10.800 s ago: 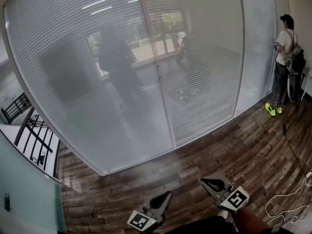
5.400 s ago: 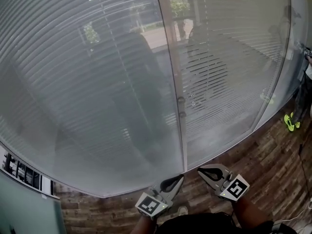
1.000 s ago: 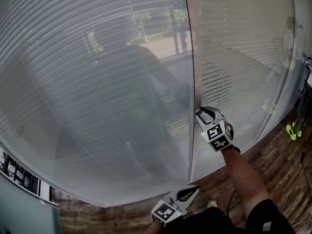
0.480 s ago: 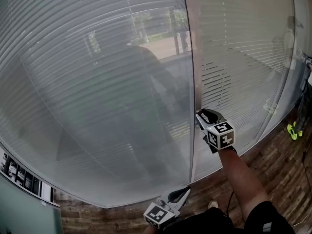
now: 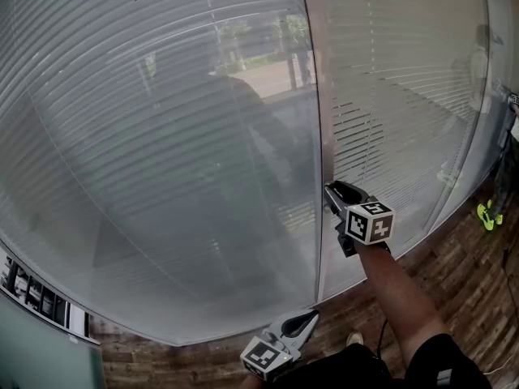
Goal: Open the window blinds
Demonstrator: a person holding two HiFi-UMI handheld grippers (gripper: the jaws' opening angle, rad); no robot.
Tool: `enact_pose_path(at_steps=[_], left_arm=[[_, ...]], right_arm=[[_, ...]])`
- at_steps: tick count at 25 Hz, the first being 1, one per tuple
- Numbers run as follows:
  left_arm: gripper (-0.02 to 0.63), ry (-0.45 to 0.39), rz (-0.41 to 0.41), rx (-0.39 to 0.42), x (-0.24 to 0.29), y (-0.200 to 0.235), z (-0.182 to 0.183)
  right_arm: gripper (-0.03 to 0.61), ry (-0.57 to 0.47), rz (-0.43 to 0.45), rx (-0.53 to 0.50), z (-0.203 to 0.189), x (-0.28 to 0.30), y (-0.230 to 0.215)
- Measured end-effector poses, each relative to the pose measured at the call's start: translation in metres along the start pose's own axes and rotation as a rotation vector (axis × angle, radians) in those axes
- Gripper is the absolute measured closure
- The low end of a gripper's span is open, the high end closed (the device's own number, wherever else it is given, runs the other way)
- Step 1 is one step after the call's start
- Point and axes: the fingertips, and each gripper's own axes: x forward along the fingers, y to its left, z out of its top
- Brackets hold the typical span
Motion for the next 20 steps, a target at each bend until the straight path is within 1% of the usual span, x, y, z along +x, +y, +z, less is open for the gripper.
enact_pose_path(at_steps=[4,5,7,11,15,20], left_arm=[[0.610,0.013,-0.011,0.003,0.0026,-0.0063,0.0019],[0.609,0.012,-0.013,0.005,0.0033,-0.0069,0.0014],[0.609,0.007,-0.017,0.008,0.0046,-0.0072,0.0011],[0.609,0.005,-0.021,0.005,0.0054,-0.0076,0.0020],[0.609,0.010,-0.029,0.005,0.0068,-0.0098,0.0008],[0.609,0.018,-0.025,0.003,0.0058,-0.0082,-0.0028]], right_arm=[[0.456,-0.041,0.020,0.197,0.0023,-0.0013,-0.0016],[0.456,-0.048,0.022,0.228,0.0027,-0.0014,-0.0020],[0.456,-0.055,0.019,0.255,0.0032,-0.0015,-0.0024],[0.454,-0.053,0.013,0.225,0.0036,-0.0011,-0.0013],[0.443,-0.023,0.017,0.120,0.0004,0.0011,0.0000],[0.391,-0.003,0.029,0.024,0.0008,-0.0009,0.0010]])
